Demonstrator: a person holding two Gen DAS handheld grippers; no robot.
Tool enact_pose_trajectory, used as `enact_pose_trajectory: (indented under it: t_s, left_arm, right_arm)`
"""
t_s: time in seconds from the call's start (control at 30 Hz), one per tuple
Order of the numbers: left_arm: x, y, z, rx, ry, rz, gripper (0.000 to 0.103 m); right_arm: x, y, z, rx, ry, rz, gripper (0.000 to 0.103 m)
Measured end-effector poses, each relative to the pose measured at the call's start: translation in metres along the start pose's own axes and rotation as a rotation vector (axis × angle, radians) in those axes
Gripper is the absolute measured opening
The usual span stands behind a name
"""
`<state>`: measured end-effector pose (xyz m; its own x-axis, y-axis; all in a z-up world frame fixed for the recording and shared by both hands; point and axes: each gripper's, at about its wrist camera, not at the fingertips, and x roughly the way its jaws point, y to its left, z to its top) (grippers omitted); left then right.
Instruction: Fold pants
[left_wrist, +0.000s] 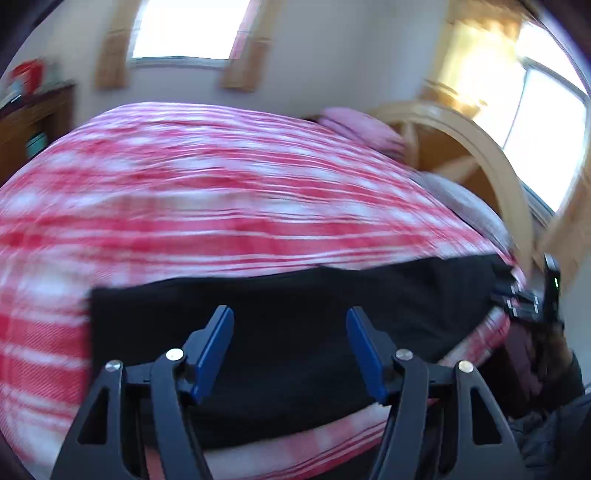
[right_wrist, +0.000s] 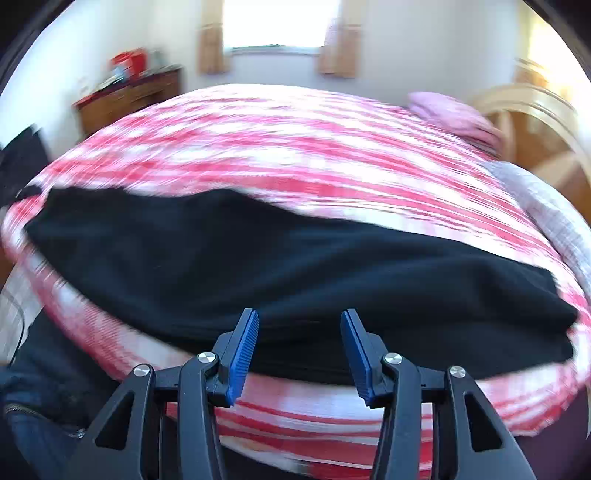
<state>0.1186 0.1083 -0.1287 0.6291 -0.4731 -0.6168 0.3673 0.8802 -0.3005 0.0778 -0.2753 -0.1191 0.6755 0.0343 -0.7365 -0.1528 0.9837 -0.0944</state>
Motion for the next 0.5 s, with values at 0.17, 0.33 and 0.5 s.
enact_pose_trajectory:
  t_s: [0.17,0.33,0.5]
  left_arm:
    - [0.048,-0.065,0.011,0.098,0.073,-0.14,0.066]
    - [0.086,-0.139,0.01,0.227,0.142,-0.24,0.066]
    - [0.108,-0.198,0.006,0.358,0.173,-0.29,0.066]
  right_arm:
    - [-0.018,-0.063,-0.004,0.223,-0.033,-0.048,0.049]
    - [-0.023,-0.108,-0.014,0.387,-0.039,-0.11,0.049]
    - [-0.025,-0.145,-0.023,0.531,-0.053,-0.108,0.049]
